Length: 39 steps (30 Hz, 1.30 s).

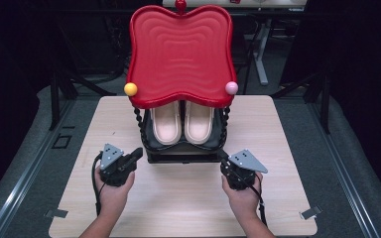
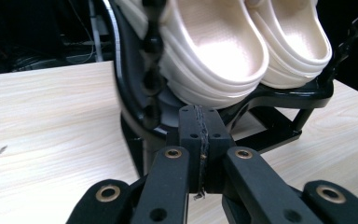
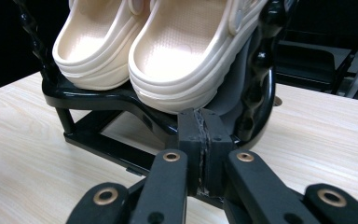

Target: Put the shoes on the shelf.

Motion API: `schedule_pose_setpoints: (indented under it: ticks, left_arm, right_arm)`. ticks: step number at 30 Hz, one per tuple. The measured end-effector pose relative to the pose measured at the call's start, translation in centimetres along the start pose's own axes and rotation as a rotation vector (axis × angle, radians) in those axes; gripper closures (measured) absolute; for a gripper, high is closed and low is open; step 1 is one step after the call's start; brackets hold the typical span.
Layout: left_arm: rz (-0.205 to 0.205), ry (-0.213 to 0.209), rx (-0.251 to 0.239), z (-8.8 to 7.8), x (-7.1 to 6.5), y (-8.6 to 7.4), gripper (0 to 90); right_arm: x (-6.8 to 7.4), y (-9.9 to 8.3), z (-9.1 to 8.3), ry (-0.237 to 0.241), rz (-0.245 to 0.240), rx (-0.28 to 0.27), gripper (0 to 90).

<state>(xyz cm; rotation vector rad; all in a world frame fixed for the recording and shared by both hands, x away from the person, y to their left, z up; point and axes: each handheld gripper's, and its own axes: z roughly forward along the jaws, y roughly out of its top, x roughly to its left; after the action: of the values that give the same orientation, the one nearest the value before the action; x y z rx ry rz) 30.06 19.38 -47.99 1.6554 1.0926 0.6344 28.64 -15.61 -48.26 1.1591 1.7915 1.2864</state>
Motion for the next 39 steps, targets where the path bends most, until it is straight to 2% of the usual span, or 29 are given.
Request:
schedule_pose_setpoints:
  ticks: [8,12,17,24,27,32,37,39]
  left_arm:
    - [0.006,0.039,0.014,-2.3,1.6,-0.9,88.6]
    - [0.007,0.047,0.026,-3.3,2.1,-1.7,88.0]
    - [0.032,0.069,0.053,-4.5,2.8,-3.0,87.2]
    - [0.021,0.065,0.075,-5.3,3.5,-4.2,83.2]
    - [0.028,0.070,0.086,-5.6,3.7,-4.6,77.9]
    - [0.010,0.086,0.099,-5.9,4.6,-5.3,68.9]
    - [-0.026,0.078,0.110,-5.5,5.4,-6.1,64.5]
    - [-0.027,0.079,0.124,-5.1,5.6,-6.2,62.5]
  right_arm:
    - [-0.9,0.0,-1.7,0.007,-0.001,0.007,86.3]
    - [-1.5,-0.5,-2.7,0.006,0.000,0.018,85.3]
    - [-2.3,-1.6,-3.9,-0.003,0.006,0.045,84.8]
    - [-3.2,-3.1,-4.9,-0.002,0.010,0.083,79.6]
    - [-3.6,-3.7,-5.1,0.011,0.010,0.104,74.9]
    - [-4.4,-4.5,-5.3,0.010,0.016,0.139,68.9]
    - [-5.1,-5.3,-5.3,0.002,0.004,0.154,64.4]
    - [-5.3,-5.7,-5.0,-0.004,-0.004,0.157,63.0]
